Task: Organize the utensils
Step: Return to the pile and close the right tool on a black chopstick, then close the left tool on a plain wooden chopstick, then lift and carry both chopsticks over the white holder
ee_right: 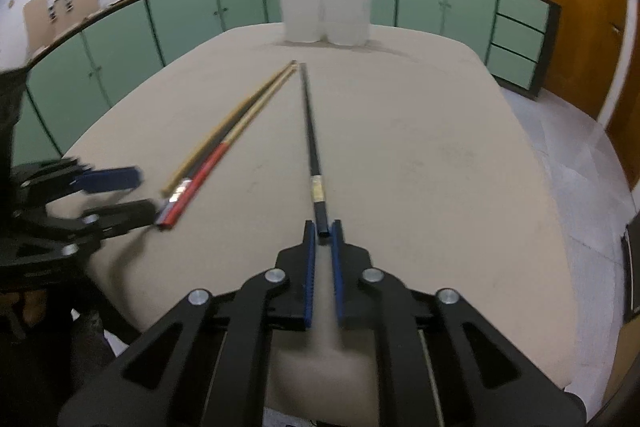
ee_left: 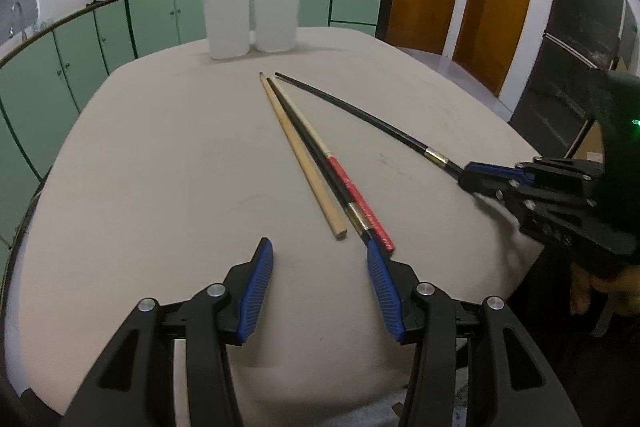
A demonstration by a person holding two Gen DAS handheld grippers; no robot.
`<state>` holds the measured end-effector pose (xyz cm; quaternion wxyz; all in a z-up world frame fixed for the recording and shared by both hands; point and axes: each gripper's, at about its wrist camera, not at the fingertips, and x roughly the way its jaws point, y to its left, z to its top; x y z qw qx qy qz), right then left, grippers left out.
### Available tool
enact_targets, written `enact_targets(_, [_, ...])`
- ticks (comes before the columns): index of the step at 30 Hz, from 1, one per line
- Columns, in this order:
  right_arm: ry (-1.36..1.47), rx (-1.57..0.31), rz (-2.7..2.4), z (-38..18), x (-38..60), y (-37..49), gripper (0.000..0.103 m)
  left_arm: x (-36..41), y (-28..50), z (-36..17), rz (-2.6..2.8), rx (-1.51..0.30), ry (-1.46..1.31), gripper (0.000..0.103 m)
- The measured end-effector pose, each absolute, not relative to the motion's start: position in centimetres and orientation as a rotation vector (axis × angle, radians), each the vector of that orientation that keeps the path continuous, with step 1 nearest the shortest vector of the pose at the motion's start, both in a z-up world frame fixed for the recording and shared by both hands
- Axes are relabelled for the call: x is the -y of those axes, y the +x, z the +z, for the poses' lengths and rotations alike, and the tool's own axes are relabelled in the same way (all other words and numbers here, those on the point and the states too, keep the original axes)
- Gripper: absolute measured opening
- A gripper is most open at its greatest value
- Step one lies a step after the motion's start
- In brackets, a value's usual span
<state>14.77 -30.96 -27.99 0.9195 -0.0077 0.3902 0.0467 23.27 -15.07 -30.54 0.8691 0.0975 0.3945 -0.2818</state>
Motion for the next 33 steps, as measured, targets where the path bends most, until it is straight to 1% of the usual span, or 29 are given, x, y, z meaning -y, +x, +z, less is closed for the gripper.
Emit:
enact_targets(6, [-0.034, -0.792, 0.102, -28.0, 30.2, 15.1, 0.016, 15.1, 23.9, -30.7, -0.574, -0.814, 0.183, 0.049])
enact_targets(8, [-0.035, -0.788, 0.095, -28.1, 30.0, 15.5, 0.018, 15.2, 23.9, -30.7, -0.56, -0.801, 0.193, 0.047])
enact_targets(10, [-0.033, -0.785, 0.081, -28.2, 29.7, 15.8, 0.018, 15.1, 23.8, -30.8, -0.539, -0.79, 0.186, 0.04])
enact_targets(11, [-0.036, -0.782, 0.068, -28.2, 29.6, 15.9, 0.017, 15.0, 24.0, -30.9, -0.529, -0.785, 0.174, 0.03])
enact_targets(12, [-0.039, -0.776, 0.042, -28.2, 29.5, 16.0, 0.016, 14.7, 24.1, -30.9, -0.523, -0.783, 0.163, 0.018])
enact_targets(13, [-0.041, -0.773, 0.023, -28.3, 29.5, 16.1, 0.011, 14.5, 24.2, -30.9, -0.511, -0.779, 0.155, 0.014])
enact_targets(14, [-0.045, -0.769, -0.005, -28.3, 29.5, 16.1, 0.008, 14.2, 24.3, -30.9, -0.495, -0.773, 0.148, 0.007])
enact_targets(21, [-0.017, -0.762, -0.081, -28.5, 29.7, 15.5, 0.007, 11.6, 25.1, -30.9, -0.344, -0.772, 0.075, 0.007])
enact_targets(23, [-0.029, -0.756, -0.052, -28.4, 29.1, 15.4, 0.011, 11.6, 24.9, -30.8, -0.357, -0.776, 0.085, 0.007])
enact_targets(26, [-0.039, -0.752, -0.039, -28.3, 28.8, 15.3, 0.011, 12.2, 24.3, -30.8, -0.397, -0.766, 0.145, 0.007])
enact_targets(29, [-0.033, -0.756, -0.045, -28.4, 29.1, 15.2, 0.014, 12.1, 24.8, -30.8, -0.417, -0.769, 0.139, 0.01])
enact_targets(33, [-0.039, -0.75, -0.046, -28.6, 28.8, 15.4, 0.014, 12.2, 25.6, -31.0, -0.422, -0.751, 0.123, 0.009])
